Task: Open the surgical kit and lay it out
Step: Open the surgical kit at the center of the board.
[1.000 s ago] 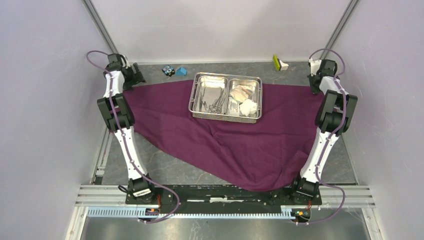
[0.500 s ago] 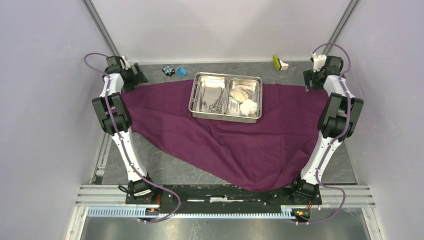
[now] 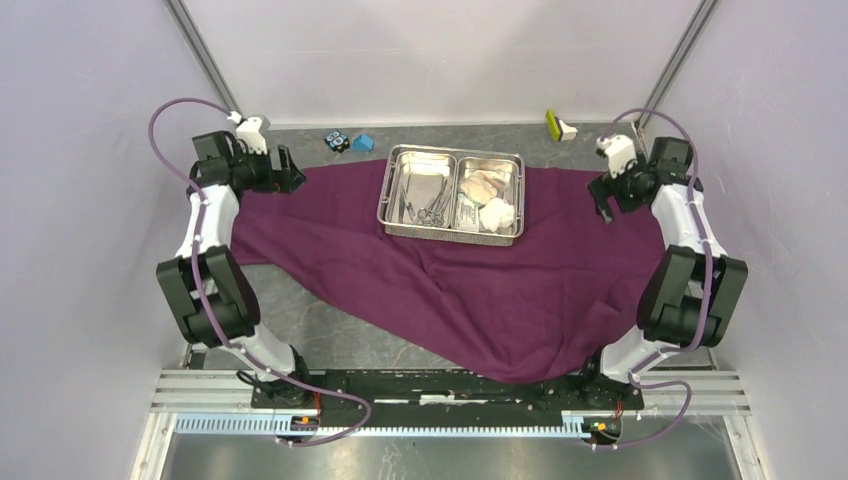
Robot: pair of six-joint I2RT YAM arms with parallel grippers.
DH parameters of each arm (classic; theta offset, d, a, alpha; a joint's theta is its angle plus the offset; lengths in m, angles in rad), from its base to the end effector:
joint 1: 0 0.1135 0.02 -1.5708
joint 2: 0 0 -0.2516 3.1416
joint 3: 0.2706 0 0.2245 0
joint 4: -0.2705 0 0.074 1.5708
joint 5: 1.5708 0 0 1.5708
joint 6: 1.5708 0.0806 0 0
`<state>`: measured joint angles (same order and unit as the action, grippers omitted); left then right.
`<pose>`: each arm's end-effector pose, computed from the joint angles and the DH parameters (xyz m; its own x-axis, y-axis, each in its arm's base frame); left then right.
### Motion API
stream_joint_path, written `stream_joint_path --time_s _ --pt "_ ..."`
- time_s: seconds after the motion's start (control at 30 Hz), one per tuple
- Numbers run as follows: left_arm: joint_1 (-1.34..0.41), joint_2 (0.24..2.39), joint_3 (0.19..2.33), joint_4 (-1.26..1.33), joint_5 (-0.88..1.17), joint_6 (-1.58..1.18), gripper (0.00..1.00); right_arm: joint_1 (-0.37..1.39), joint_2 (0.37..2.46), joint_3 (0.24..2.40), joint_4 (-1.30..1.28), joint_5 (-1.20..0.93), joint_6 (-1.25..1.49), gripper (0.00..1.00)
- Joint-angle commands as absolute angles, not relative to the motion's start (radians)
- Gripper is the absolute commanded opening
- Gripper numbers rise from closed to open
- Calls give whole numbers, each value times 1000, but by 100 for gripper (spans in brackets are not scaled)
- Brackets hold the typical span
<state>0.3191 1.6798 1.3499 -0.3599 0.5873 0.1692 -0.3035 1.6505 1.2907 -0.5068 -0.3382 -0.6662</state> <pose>0.3751 0.0769 0.2605 -0.5712 -0.0411 -0.8198 0.2444 0.9449 -0.2176 0.3523 -0.0823 0.2300 -0.6193 -0.4170 -0.6653 -0.3889 0.8990 -0.2014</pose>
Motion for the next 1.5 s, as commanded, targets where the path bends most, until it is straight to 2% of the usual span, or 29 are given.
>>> stream_joint_path --time_s 0.0,0.2,0.37,0.63,0.7,0.83,1.03,1.23,1.47 --pt "321 1545 1207 -347 697 501 100 -264 1484 1167 -740 -383 -939 98" --pt "309 1460 1086 -347 693 612 100 -235 1342 1078 -970 -415 -1106 98" --pt "304 1433 1067 -405 689 709 100 -161 1280 937 -1029 -305 -1154 98" --pt "303 1377 1018 -812 632 1426 100 -144 1213 826 -1082 -238 -1200 99" --pt "304 1354 984 -883 586 1584 100 -143 1205 799 -1075 -207 -1204 91" --pt "304 1319 908 -888 520 1774 100 -142 1197 773 -1058 -183 -1213 83" --pt "296 1353 876 -931 492 2033 100 -143 1201 820 -1049 -214 -1209 83" --pt "237 1419 878 -934 433 2091 100 -142 1212 809 -1017 -212 -1209 83" --pt "173 1516 911 -934 331 2078 86 -143 1223 812 -1002 -201 -1212 83"
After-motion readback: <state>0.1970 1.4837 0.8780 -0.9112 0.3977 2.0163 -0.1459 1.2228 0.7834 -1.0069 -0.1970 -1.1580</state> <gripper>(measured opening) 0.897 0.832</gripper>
